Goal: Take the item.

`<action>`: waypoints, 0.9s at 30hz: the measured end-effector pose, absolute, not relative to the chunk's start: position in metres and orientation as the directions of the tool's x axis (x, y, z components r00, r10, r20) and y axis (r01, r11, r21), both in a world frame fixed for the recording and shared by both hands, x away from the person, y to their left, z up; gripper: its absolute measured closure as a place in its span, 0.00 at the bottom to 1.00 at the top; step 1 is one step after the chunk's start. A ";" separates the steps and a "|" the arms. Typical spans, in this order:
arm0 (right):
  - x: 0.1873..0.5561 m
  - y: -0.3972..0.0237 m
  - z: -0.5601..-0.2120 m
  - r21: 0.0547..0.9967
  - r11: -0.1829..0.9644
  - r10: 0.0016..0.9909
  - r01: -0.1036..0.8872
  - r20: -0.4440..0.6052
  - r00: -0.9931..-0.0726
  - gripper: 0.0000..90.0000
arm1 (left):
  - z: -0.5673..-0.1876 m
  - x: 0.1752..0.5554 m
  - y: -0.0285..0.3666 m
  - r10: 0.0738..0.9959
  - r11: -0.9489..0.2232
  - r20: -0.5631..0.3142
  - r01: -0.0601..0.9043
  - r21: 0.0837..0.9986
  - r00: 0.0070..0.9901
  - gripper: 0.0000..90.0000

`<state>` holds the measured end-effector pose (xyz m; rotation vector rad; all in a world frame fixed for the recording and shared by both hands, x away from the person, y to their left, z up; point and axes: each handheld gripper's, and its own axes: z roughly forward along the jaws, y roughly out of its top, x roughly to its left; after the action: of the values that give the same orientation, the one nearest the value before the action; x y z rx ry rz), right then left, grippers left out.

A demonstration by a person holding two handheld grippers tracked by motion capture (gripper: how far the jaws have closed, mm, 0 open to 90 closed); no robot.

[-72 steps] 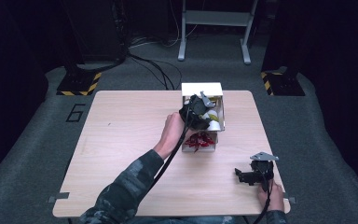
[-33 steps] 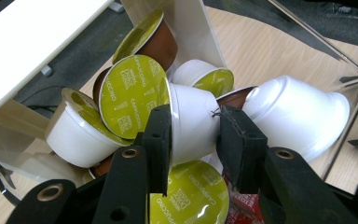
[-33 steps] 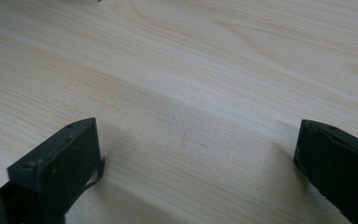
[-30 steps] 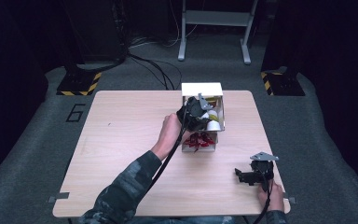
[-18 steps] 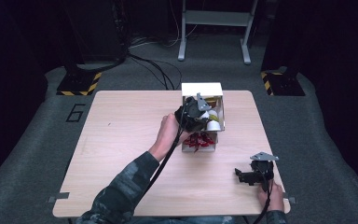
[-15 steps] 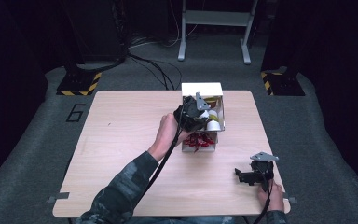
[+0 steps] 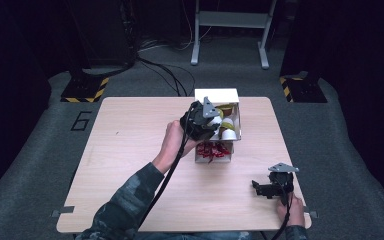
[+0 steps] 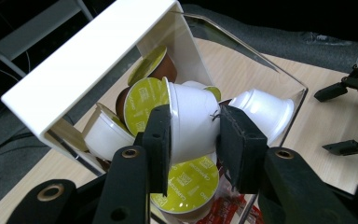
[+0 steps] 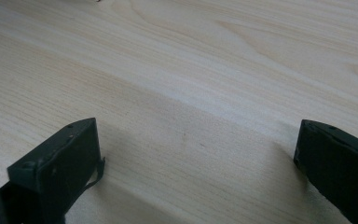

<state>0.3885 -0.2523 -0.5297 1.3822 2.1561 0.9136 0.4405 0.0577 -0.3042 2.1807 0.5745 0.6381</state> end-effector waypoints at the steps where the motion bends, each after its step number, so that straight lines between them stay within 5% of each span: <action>1: 0.388 -0.252 -0.530 0.718 0.290 0.909 0.633 0.002 -0.418 0.00 | -0.303 0.440 0.059 0.585 -0.591 0.254 0.189 0.784 0.770 0.72; 27: 0.389 -0.252 -0.530 0.717 0.293 0.909 0.632 -0.004 -0.418 0.00 | -0.287 0.421 0.104 0.630 -0.485 0.225 0.150 0.862 0.743 0.72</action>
<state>0.3886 -0.2523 -0.5298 1.3795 2.1556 0.9079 0.4208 0.1041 -0.2869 2.0264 0.5893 0.6621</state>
